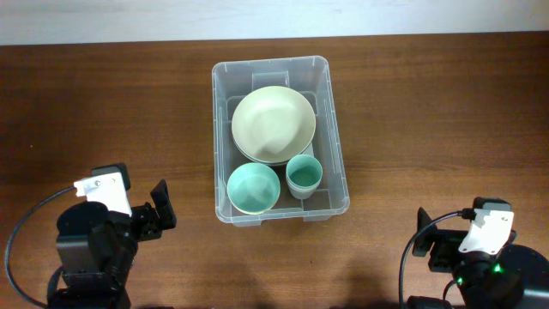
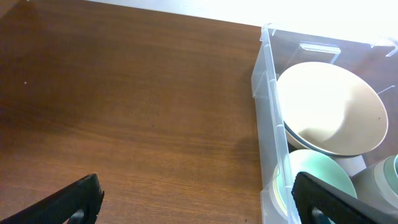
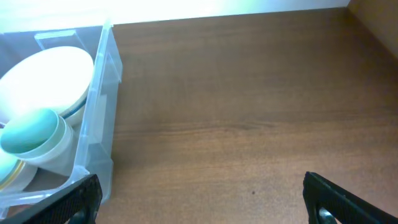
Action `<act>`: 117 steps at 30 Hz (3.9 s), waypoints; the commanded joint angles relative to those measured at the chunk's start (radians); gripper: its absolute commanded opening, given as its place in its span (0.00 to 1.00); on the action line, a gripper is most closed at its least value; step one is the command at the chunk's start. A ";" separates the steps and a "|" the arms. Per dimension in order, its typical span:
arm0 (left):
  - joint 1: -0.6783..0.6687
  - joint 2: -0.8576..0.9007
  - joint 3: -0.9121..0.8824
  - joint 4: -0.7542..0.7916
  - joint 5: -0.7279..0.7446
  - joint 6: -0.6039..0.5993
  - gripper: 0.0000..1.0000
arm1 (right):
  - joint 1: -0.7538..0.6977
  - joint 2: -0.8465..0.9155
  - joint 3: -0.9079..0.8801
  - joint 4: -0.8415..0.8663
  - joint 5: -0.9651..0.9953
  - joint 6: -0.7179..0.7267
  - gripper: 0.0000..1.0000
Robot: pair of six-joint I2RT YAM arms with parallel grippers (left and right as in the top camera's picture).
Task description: Pack container
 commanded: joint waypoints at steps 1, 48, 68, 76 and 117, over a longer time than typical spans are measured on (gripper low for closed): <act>-0.003 -0.004 -0.007 -0.001 -0.004 -0.005 0.99 | -0.001 -0.033 -0.012 0.003 0.011 -0.011 0.99; -0.003 -0.004 -0.007 -0.001 -0.004 -0.005 1.00 | 0.138 -0.365 -0.860 0.998 0.095 0.018 0.99; -0.003 -0.004 -0.007 -0.001 -0.004 -0.005 0.99 | 0.138 -0.360 -0.860 0.940 0.090 0.017 0.99; -0.003 -0.004 -0.007 -0.001 -0.018 -0.005 1.00 | 0.138 -0.360 -0.860 0.940 0.090 0.017 0.99; -0.001 -0.634 -0.907 0.817 -0.082 0.317 1.00 | 0.138 -0.360 -0.860 0.940 0.090 0.017 0.99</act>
